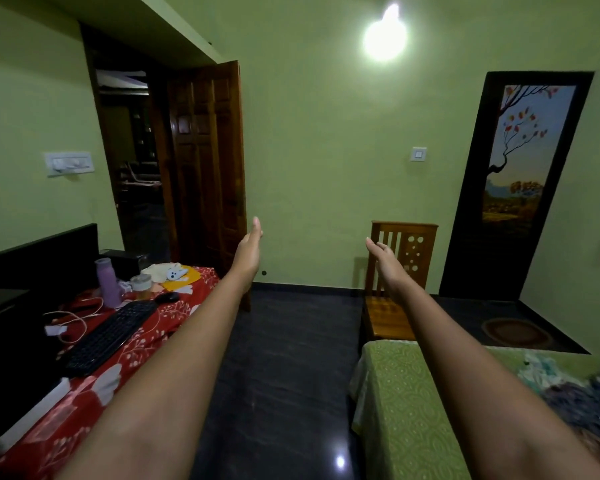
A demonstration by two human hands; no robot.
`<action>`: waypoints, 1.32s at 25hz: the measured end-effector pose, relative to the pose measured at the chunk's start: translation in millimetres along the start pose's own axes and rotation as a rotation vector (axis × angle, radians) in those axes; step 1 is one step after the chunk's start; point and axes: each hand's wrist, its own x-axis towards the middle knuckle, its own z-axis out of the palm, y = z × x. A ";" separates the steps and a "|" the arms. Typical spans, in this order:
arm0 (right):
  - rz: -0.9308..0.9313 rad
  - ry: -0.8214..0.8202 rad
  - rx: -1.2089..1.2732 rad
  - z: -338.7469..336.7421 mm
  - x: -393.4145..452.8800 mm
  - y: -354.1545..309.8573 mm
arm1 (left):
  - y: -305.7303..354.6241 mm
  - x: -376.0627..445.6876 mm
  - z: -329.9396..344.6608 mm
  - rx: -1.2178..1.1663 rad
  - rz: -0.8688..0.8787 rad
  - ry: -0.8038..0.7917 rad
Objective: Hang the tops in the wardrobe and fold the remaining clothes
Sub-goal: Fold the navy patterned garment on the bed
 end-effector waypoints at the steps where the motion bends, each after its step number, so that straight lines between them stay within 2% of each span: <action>1: -0.002 0.003 -0.008 3.7 29.2 3.5 | -5.3 29.5 4.4 -0.010 0.014 -0.007; 8: -0.073 0.091 0.060 6.7 233.5 -27.4 | 16.1 245.9 43.3 -0.001 0.118 -0.080; 14: 0.017 0.132 0.044 -2.7 368.8 24.9 | -43.4 380.4 108.0 0.012 0.073 -0.178; 20: -0.065 0.178 0.043 -61.9 520.7 30.1 | -54.8 518.4 194.4 -0.046 0.104 -0.203; 24: -0.081 0.227 0.020 -123.0 601.6 39.8 | -52.6 600.7 273.0 -0.108 0.143 -0.250; 28: 0.011 0.381 0.022 -196.7 634.3 76.6 | -75.8 653.6 380.2 -0.114 0.108 -0.431; 33: 0.044 0.727 0.021 -303.5 626.5 94.7 | -73.6 691.7 537.9 -0.201 0.106 -0.714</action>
